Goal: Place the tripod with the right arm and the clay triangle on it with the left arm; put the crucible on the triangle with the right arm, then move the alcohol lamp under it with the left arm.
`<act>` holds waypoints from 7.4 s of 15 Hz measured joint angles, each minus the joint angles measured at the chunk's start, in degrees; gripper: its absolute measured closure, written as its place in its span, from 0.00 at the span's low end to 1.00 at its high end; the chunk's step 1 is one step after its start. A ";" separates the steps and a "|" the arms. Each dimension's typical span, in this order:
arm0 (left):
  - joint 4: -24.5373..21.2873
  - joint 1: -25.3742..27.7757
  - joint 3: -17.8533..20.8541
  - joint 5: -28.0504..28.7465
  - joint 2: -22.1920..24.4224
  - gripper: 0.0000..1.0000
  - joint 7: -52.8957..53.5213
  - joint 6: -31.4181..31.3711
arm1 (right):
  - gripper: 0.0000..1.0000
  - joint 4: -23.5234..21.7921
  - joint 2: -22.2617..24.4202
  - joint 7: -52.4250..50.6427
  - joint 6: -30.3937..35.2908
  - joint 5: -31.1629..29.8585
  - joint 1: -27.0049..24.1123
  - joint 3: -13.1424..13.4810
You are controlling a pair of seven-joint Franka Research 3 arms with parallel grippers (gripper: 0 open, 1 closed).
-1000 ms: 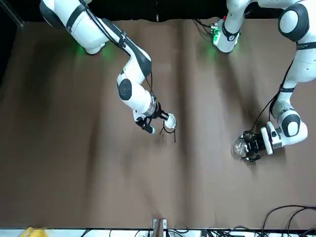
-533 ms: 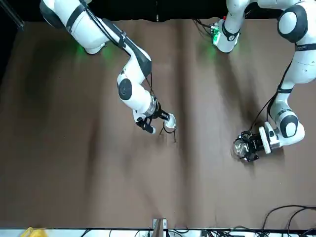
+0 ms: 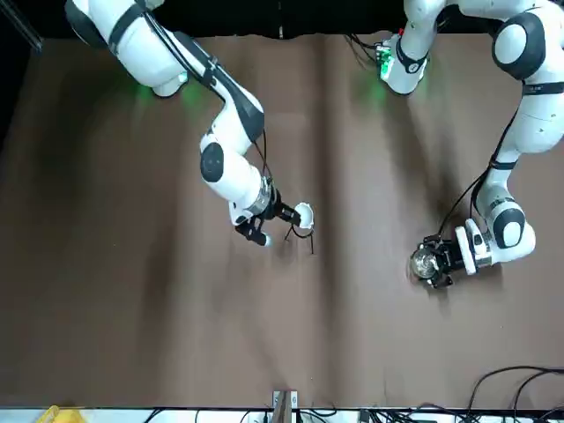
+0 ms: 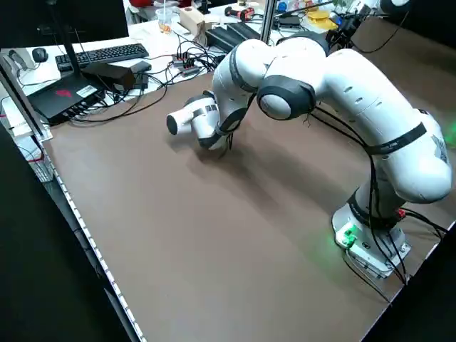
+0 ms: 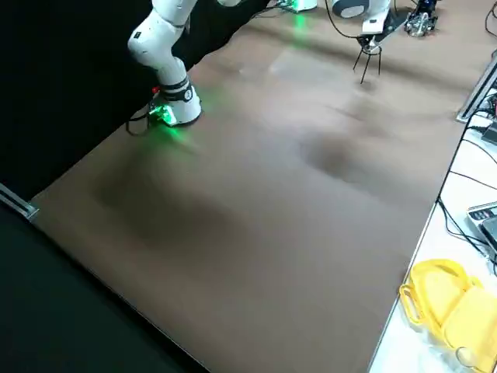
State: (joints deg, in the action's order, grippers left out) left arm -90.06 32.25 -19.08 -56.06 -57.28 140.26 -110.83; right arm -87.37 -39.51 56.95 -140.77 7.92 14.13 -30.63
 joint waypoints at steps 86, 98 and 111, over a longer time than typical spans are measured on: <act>-9.18 -33.63 -7.00 -37.29 0.27 0.07 14.67 -18.21 | 0.00 -7.79 45.19 -52.29 51.73 -4.45 -16.92 27.37; -8.66 -33.61 -6.18 -37.29 0.28 0.18 14.70 -18.24 | 0.00 -7.85 44.95 -52.28 51.74 -4.45 -16.87 27.31; -8.63 -33.59 -6.00 -37.30 0.27 0.19 14.69 -18.21 | 0.00 -8.12 44.91 -52.28 51.75 -4.45 -16.87 27.31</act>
State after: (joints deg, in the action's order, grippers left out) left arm -98.68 -1.33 -25.08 -93.35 -57.01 154.94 -129.04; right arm -95.49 5.40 4.67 -89.02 3.47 -2.74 -3.32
